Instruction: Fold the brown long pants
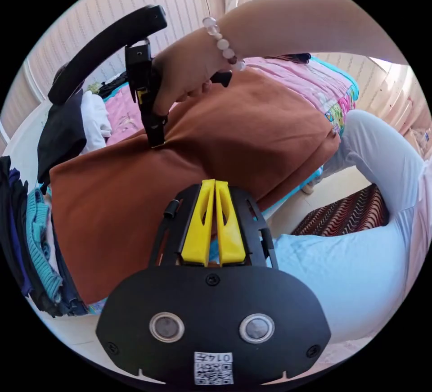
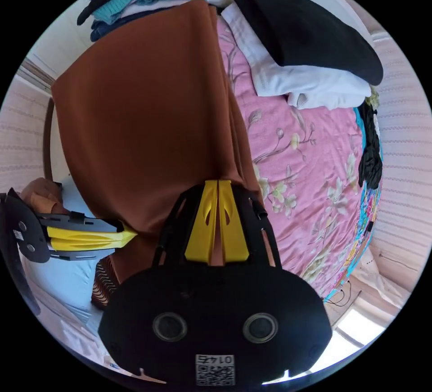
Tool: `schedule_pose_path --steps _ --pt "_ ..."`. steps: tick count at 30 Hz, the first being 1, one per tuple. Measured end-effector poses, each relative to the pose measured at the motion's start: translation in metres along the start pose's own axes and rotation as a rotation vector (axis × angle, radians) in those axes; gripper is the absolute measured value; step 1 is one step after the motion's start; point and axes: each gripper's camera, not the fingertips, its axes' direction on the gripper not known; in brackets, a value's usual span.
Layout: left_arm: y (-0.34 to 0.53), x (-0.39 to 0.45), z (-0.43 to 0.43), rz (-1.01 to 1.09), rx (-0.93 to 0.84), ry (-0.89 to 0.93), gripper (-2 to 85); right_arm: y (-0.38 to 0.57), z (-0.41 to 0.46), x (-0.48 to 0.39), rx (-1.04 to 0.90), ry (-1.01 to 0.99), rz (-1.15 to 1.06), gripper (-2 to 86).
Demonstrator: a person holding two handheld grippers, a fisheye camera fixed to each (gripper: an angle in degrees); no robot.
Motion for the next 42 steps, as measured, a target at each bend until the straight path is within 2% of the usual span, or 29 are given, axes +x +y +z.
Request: schedule_pose_path --steps 3,7,11,13,14,17,21,23,25,30,34,37,40,42 --pt "-0.002 0.028 -0.009 0.084 -0.036 -0.020 -1.0 0.001 -0.006 0.011 -0.066 -0.041 -0.040 -0.6" --pt "0.007 0.047 0.031 0.051 -0.063 -0.017 -1.0 0.030 0.019 0.039 0.062 -0.188 0.115 -0.6" --pt "-0.001 0.047 0.021 0.024 -0.082 0.032 -0.9 0.071 0.033 0.078 0.150 -0.400 0.245 -0.7" --pt "-0.002 0.070 -0.003 0.090 -0.008 -0.008 -0.8 0.110 0.027 0.095 0.258 -0.490 0.300 -0.8" --pt "-0.002 0.077 -0.009 0.108 0.014 -0.017 -0.7 0.147 0.017 0.103 0.372 -0.503 0.327 -0.7" --pt "-0.013 0.119 -0.029 0.170 0.121 0.016 0.3 0.253 0.007 0.122 0.535 -0.433 0.469 -0.4" --pt "-0.043 0.183 -0.014 0.212 0.198 0.111 6.3 0.371 0.029 0.141 0.581 -0.344 0.714 1.3" --pt "-0.059 0.207 0.004 0.247 0.154 0.127 9.0 0.425 0.056 0.150 0.567 -0.340 0.857 5.8" --pt "-0.073 0.229 0.026 0.276 0.090 0.145 11.6 0.450 0.079 0.154 0.547 -0.385 0.905 9.7" --pt "-0.078 0.242 0.055 0.226 -0.021 0.162 14.2 0.473 0.131 0.157 0.546 -0.523 0.909 11.8" --pt "-0.073 0.250 0.075 0.226 -0.046 -0.045 7.8 0.475 0.164 0.166 0.561 -0.629 0.881 10.3" --pt "-0.078 0.243 0.082 0.240 -0.096 -0.025 1.9 0.488 0.179 0.176 0.551 -0.678 0.858 7.1" --pt "-0.077 0.234 0.069 0.260 -0.071 0.013 0.0 0.518 0.186 0.186 0.646 -0.807 0.833 3.5" --pt "-0.076 0.235 0.052 0.299 -0.035 0.013 -0.4 0.534 0.185 0.187 0.686 -0.817 0.813 2.8"
